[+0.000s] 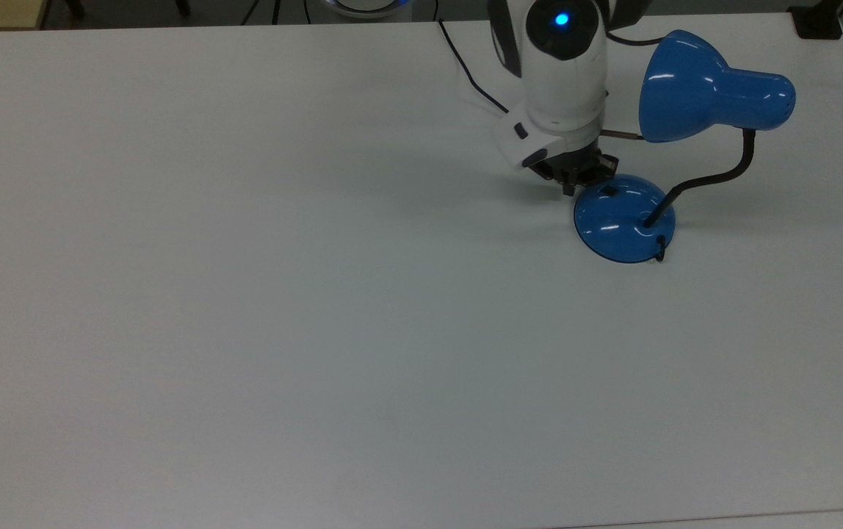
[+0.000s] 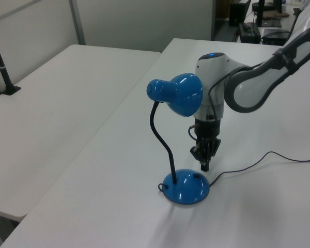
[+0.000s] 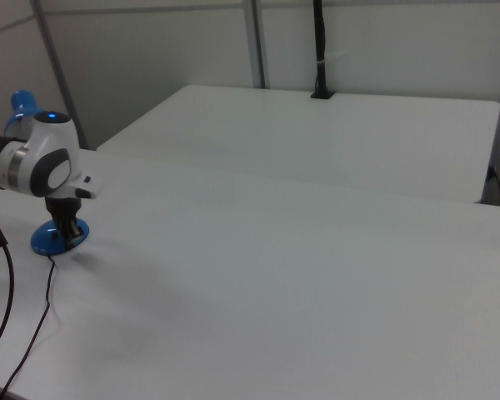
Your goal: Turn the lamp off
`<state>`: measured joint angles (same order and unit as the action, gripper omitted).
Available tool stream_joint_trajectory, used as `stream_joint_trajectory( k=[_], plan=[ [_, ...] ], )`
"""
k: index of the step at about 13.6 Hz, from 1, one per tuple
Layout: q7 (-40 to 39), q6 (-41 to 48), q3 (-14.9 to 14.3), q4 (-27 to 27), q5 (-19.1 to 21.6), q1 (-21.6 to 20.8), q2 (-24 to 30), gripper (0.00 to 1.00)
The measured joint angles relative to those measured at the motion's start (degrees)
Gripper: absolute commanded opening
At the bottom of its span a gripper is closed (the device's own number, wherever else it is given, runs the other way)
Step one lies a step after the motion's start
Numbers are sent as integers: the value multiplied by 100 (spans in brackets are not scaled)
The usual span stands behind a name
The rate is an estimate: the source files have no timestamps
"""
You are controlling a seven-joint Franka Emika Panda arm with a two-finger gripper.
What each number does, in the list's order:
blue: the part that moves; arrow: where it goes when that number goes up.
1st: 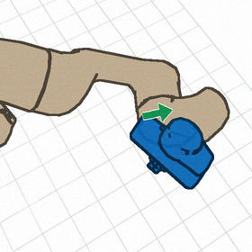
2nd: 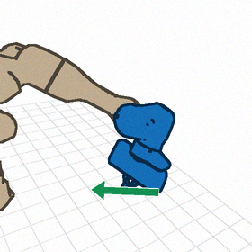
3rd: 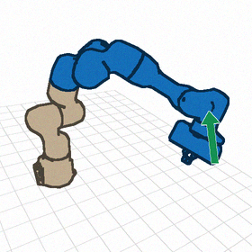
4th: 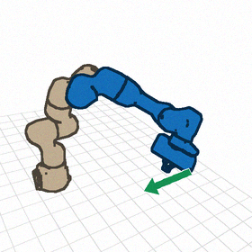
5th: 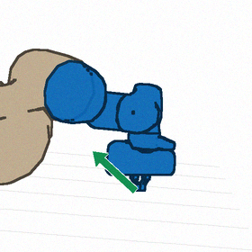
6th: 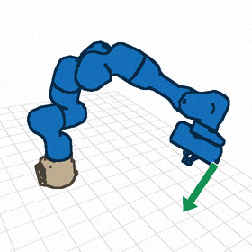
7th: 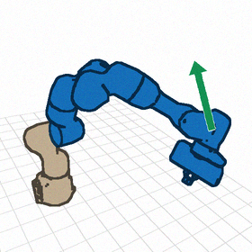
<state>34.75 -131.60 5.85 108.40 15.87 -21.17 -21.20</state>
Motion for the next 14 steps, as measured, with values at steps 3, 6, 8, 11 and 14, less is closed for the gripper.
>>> stream_joint_trajectory(
  k=[3,6,8,11,14],
  plan=[
    [-66,462,-6,-42,-52,325,146,0],
    [-432,1226,-8,-111,-279,703,560,5],
    [-862,1862,-14,-143,-393,1155,1114,26],
    [-1925,2634,-61,-155,-687,1676,1722,93],
    [-2963,3403,-426,-482,-805,2037,2152,100]
  ],
)
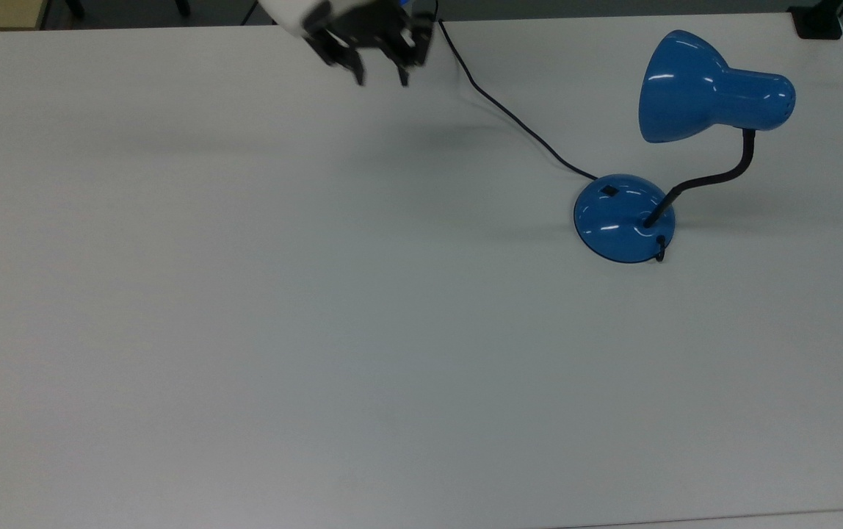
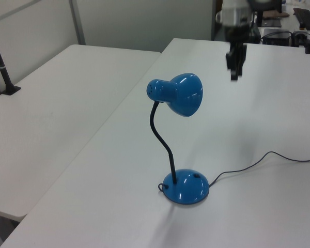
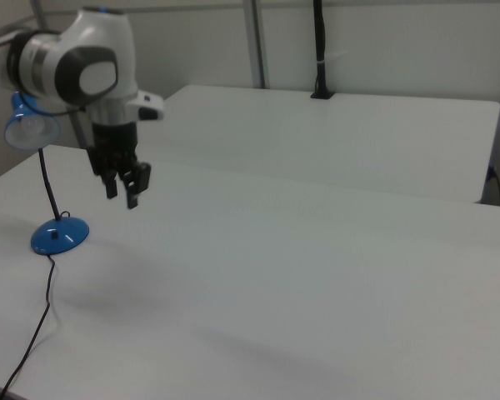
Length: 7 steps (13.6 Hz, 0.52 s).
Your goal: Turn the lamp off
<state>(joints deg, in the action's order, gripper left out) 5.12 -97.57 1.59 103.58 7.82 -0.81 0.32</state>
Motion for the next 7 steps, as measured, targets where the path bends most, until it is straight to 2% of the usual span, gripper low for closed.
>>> stream_joint_trajectory(
  k=[3,7],
  plan=[
    [-317,369,-216,-463,-160,99,93,100],
    [-985,454,-234,-790,-452,209,98,100]
  ],
)
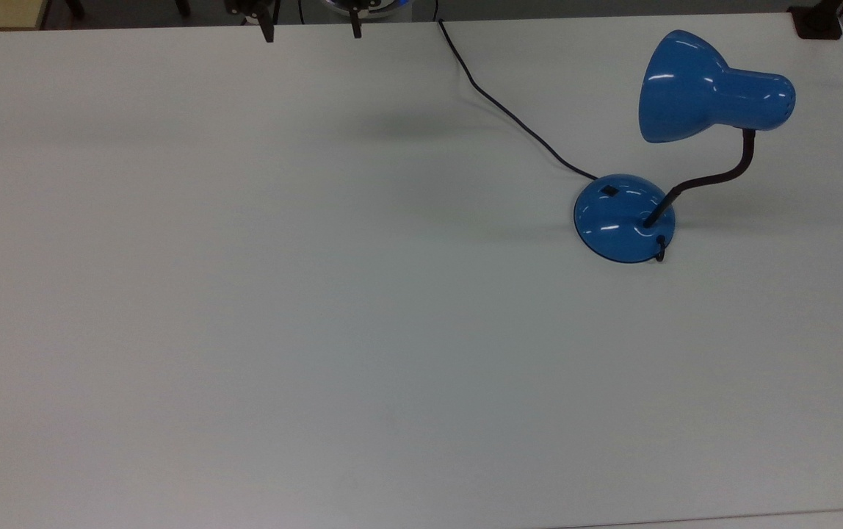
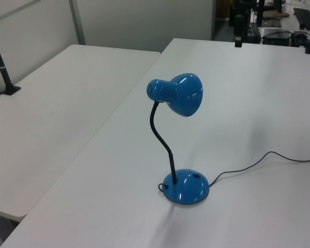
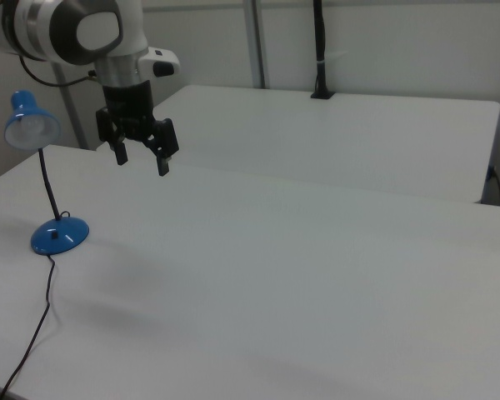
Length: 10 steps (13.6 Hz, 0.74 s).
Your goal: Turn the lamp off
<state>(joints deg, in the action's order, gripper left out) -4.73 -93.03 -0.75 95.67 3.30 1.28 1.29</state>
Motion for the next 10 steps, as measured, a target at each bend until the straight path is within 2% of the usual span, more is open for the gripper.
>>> stream_joint_trajectory(
  k=[5,10],
  plan=[
    [-159,-5,-8,-210,-167,224,-16,100],
    [-159,-22,-8,-272,-171,321,-13,100]
  ],
)
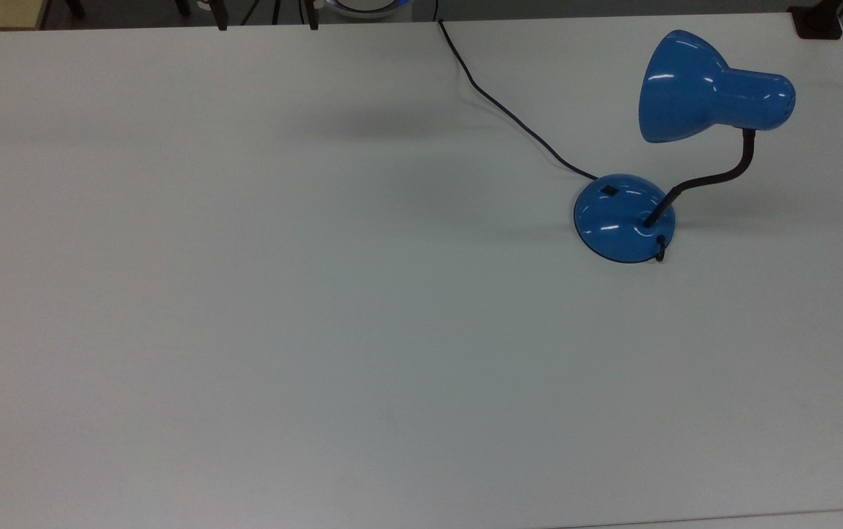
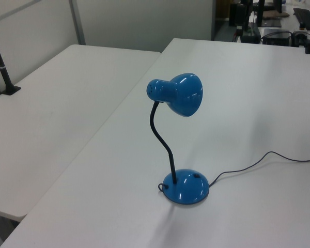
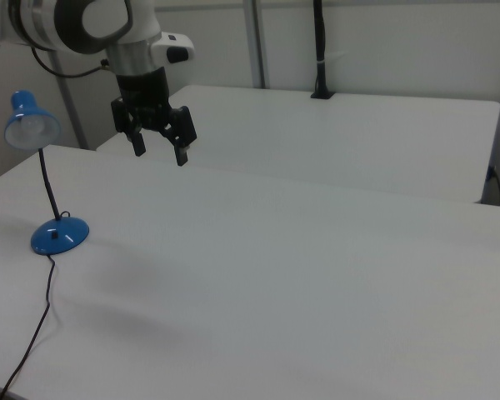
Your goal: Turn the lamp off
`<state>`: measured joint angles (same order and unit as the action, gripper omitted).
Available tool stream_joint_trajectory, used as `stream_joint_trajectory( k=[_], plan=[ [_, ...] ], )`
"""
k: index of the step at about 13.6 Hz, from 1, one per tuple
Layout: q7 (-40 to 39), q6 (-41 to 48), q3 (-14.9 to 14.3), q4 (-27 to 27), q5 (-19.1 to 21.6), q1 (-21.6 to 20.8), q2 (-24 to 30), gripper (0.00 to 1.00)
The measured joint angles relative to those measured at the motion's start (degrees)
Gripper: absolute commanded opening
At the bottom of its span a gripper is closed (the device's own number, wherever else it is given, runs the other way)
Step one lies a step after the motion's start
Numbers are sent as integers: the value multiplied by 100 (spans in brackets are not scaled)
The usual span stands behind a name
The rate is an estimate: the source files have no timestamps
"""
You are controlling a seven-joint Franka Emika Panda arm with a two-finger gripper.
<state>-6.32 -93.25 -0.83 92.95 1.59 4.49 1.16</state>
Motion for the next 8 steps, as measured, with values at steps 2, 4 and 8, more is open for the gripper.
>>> stream_joint_trajectory(
  k=[2,4,8],
  plan=[
    [0,-14,0,-55,0,0,20,100],
    [25,-95,1,-79,0,0,25,100],
    [277,-317,10,-78,0,0,21,100]
  ],
)
